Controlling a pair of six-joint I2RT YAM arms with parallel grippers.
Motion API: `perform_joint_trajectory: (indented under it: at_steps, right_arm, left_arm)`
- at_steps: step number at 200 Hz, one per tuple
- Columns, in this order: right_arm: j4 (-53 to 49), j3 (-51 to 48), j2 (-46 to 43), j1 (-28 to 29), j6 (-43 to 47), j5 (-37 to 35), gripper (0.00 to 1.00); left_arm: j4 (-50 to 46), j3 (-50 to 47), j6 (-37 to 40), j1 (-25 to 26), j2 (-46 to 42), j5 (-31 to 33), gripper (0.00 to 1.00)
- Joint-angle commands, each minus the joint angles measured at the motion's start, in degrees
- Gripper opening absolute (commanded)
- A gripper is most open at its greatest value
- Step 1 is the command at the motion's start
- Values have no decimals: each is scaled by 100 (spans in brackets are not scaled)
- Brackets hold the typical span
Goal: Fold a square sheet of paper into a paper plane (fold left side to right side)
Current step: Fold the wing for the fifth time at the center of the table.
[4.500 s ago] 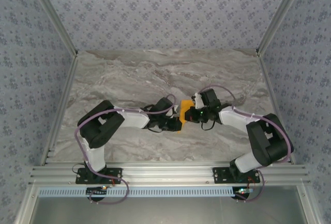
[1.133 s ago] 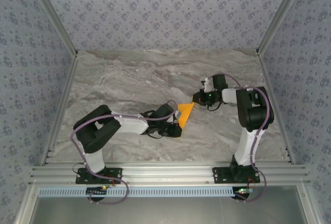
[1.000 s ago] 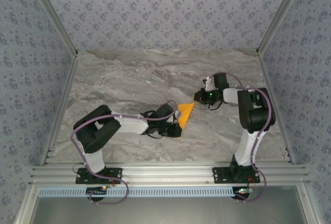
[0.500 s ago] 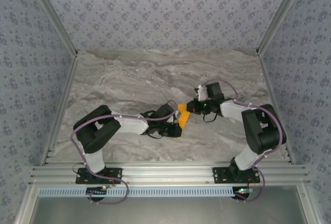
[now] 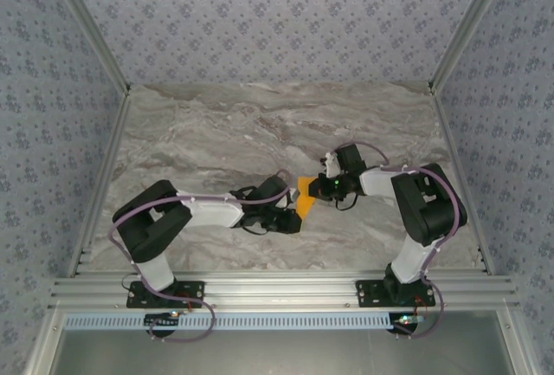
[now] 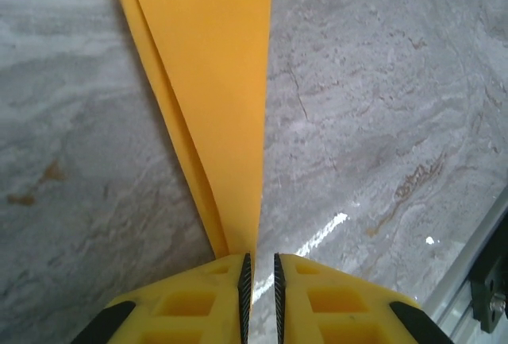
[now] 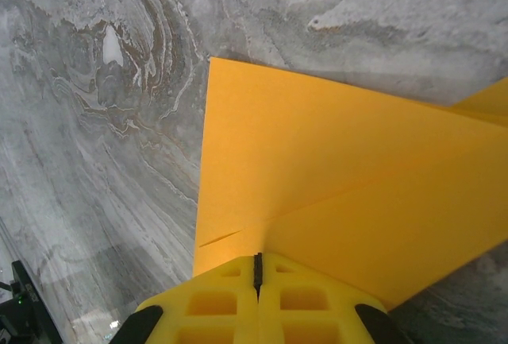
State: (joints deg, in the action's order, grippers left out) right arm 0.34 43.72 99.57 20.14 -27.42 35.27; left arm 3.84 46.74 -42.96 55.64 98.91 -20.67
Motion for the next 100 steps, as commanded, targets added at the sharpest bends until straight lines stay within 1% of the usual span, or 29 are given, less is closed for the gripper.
perform_joint_trajectory:
  at_steps: [1,27,53,75,100]
  right_arm:
    - [-327,81,209,-1,89,-424,0]
    - [-398,131,235,18,123,-433,0]
    - [-462,154,230,47,145,-450,0]
    - [-543,187,221,56,182,-502,0]
    - [-617,217,213,52,217,-521,0]
  left_arm:
    - [81,-86,-41,53,-298,-340,17]
    - [245,-104,-89,48,-324,-449,17]
    - [762,-192,-180,45,-342,-627,17]
    - [473,-49,-92,53,-198,-584,17]
    - [432,-26,-139,52,32,-538,17]
